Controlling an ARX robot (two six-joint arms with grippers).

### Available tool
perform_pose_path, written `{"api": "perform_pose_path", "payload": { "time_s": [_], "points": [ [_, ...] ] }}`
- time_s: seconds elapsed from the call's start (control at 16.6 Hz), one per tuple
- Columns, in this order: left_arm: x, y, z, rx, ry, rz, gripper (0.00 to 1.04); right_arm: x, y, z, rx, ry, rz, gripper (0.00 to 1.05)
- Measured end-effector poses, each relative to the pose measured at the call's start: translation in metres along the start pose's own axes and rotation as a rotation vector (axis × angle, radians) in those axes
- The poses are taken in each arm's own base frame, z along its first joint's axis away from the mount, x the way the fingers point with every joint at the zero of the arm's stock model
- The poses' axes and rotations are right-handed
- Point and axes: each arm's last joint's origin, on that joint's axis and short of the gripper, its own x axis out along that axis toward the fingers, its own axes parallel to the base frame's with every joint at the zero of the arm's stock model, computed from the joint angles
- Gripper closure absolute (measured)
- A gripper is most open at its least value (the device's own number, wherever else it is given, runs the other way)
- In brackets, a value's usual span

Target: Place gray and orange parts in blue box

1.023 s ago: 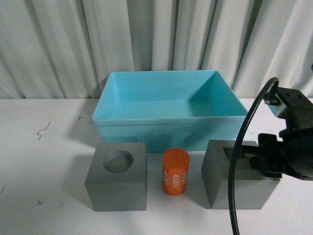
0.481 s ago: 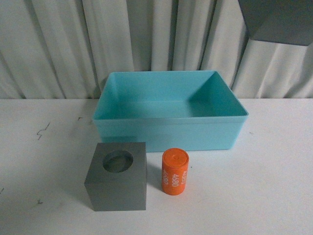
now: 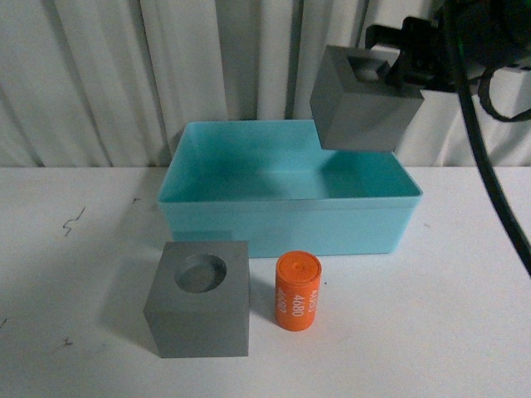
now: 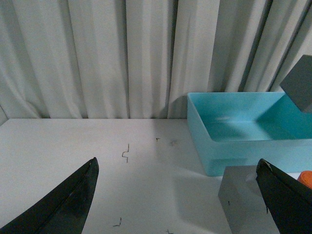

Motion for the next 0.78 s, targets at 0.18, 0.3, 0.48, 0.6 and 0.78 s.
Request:
{"api": "perform_pose_path", "payload": {
  "time_s": [0.18, 0.3, 0.48, 0.6, 0.78],
  "points": [
    [0.000, 0.000, 0.000, 0.000, 0.000, 0.000, 0.07, 0.024, -0.003, -0.026, 0.015, 0.077, -0.067, 0.86],
    [0.000, 0.000, 0.000, 0.000, 0.000, 0.000, 0.07, 0.030, -0.003, -0.029, 0.017, 0.085, -0.091, 0.86],
    [0.000, 0.000, 0.000, 0.000, 0.000, 0.000, 0.07, 0.034, 0.000, -0.024, 0.014, 0.084, -0.135, 0.86],
    [0.000, 0.000, 0.000, 0.000, 0.000, 0.000, 0.07, 0.037, -0.002, -0.026, 0.017, 0.104, -0.159, 0.71],
    [0.000, 0.000, 0.000, 0.000, 0.000, 0.000, 0.07, 0.030, -0.003, -0.017, 0.054, 0.015, -0.203, 0.38]
  ]
}}
